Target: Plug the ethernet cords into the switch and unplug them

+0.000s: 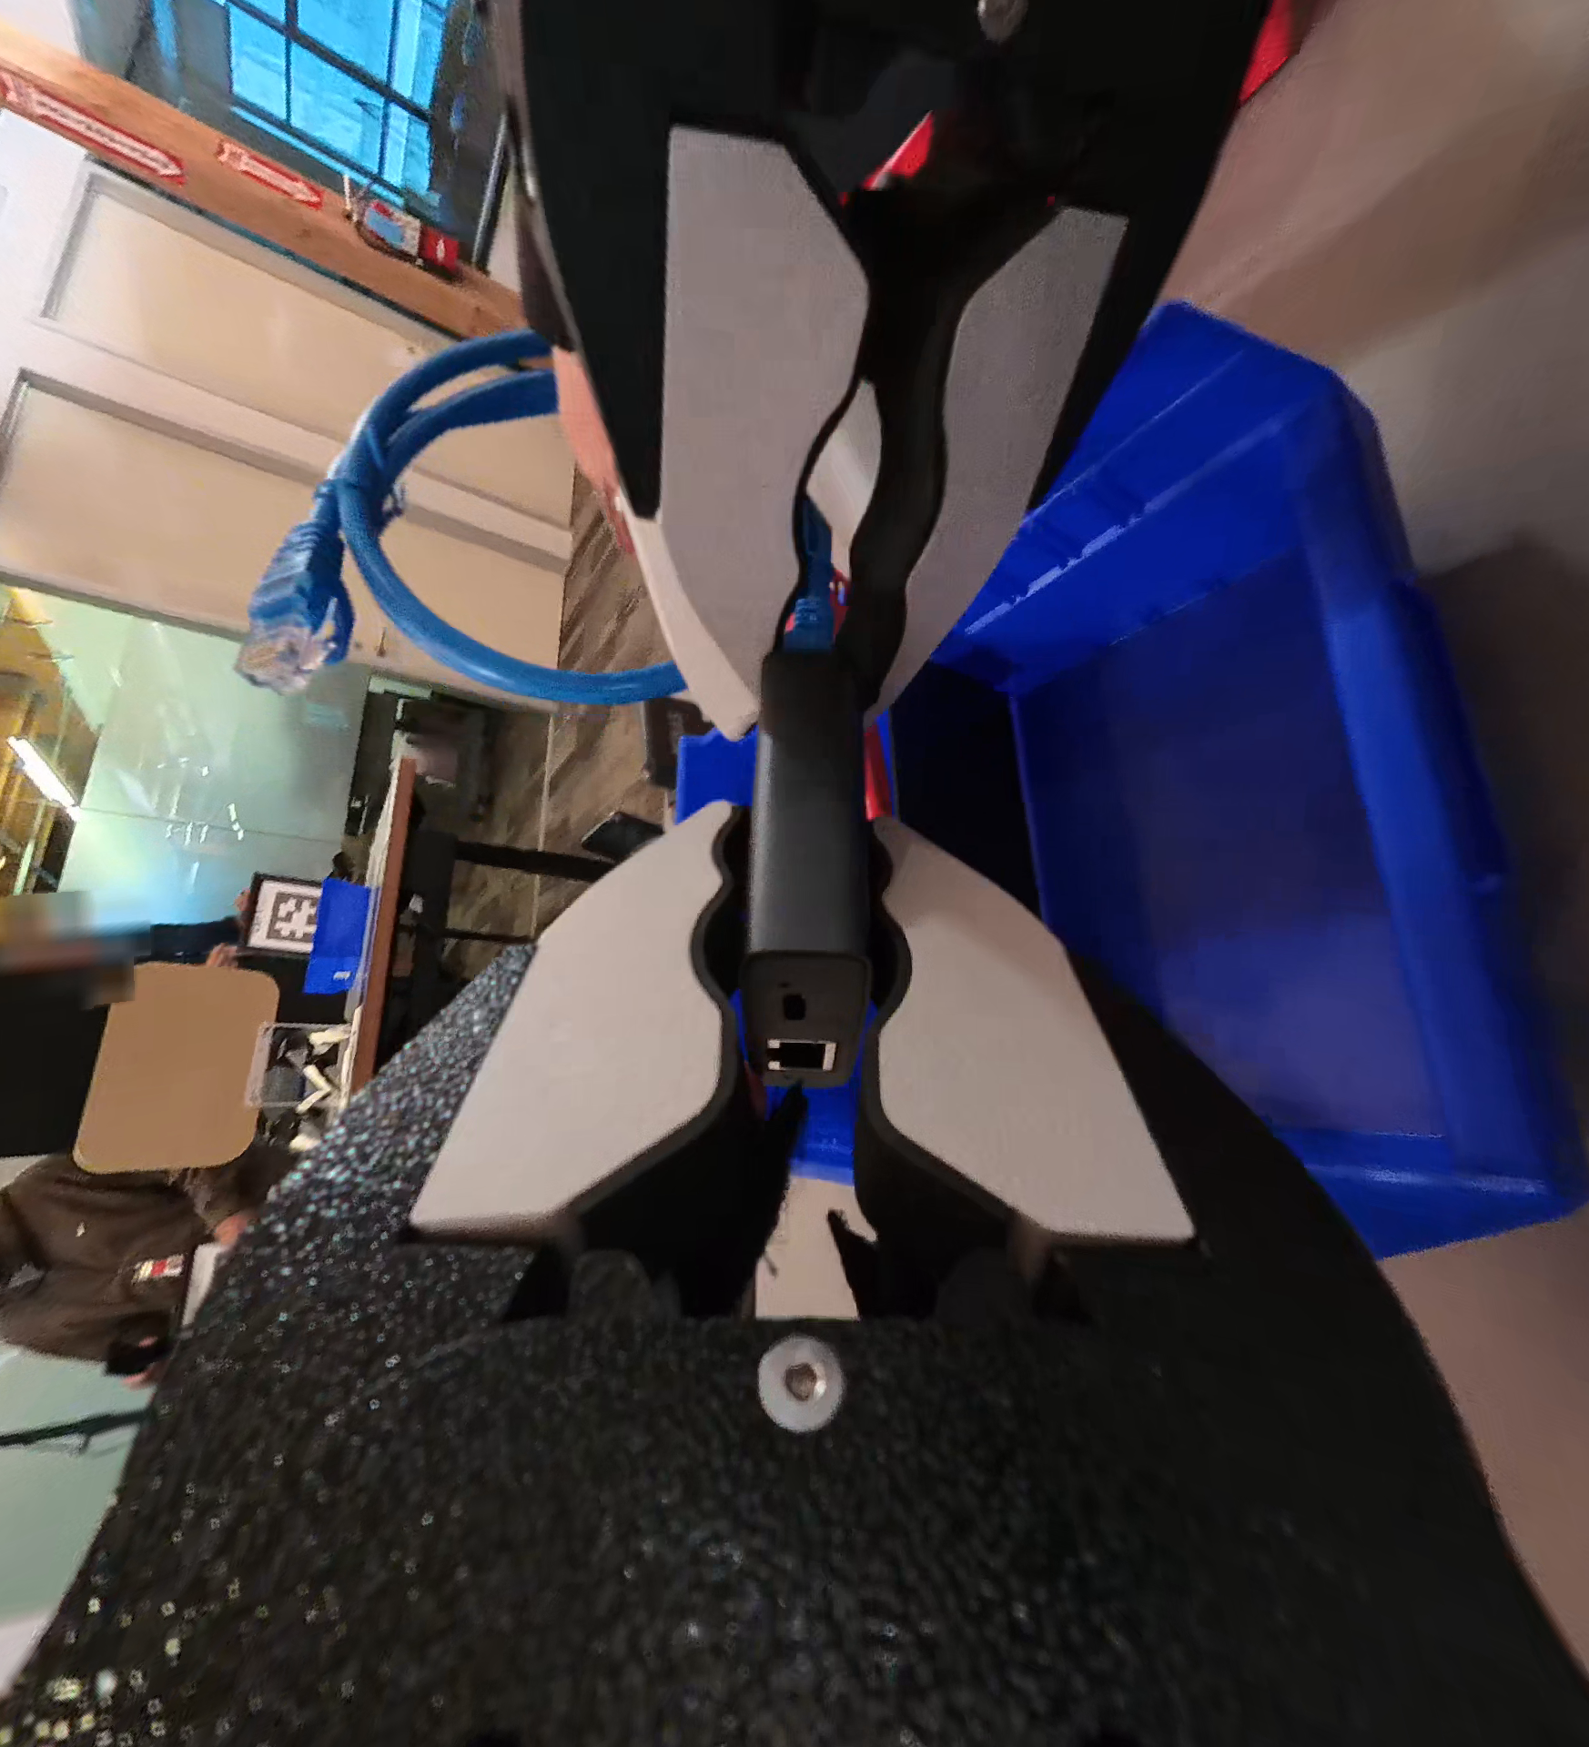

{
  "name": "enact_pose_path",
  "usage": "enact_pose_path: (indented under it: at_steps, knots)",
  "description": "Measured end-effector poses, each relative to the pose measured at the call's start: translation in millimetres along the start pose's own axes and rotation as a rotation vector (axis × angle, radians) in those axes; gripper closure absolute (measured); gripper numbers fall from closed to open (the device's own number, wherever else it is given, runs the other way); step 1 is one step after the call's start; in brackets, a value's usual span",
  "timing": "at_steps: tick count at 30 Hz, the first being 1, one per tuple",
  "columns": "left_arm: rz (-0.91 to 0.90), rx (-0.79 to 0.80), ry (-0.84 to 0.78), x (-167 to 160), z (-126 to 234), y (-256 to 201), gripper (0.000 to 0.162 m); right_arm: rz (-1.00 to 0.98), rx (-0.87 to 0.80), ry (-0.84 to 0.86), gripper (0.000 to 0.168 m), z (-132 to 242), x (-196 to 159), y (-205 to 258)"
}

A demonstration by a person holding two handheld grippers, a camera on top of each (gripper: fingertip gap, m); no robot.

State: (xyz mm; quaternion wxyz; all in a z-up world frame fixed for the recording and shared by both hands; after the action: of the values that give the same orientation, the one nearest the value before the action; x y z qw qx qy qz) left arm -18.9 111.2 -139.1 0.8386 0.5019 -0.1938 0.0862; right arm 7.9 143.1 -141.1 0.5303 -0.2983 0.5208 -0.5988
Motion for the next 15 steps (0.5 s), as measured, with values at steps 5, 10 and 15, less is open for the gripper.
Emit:
enact_pose_path:
  at_steps: [5, 10, 15]
  knots:
    - [-0.012, 0.002, -0.105, 18.2, -4.0, -2.5, 0.141, 0.227, 0.072, -0.003, 0.152, 21.3, -6.9, -0.5]
    - [-0.012, 0.027, -0.207, 38.4, 6.1, 1.3, 0.14, 0.272, 0.062, -0.085, 0.153, 42.8, -5.2, -12.6]
    - [-0.008, 0.024, -0.287, 52.7, 15.8, 1.7, 0.14, 0.215, 0.066, -0.17, 0.154, 59.5, -0.5, -20.7]
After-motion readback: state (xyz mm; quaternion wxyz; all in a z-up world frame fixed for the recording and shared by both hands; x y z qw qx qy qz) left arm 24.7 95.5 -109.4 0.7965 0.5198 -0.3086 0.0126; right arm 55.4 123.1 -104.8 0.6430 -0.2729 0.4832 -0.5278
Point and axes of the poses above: each gripper's, where its closed fingertips meet, z back along the fingers, x out of its top, y = z × x across the jaws, the point moved 2 cm from there along z, back along the fingers, and after that the axes turned 4 degrees about -x, right-handed, at the moved point
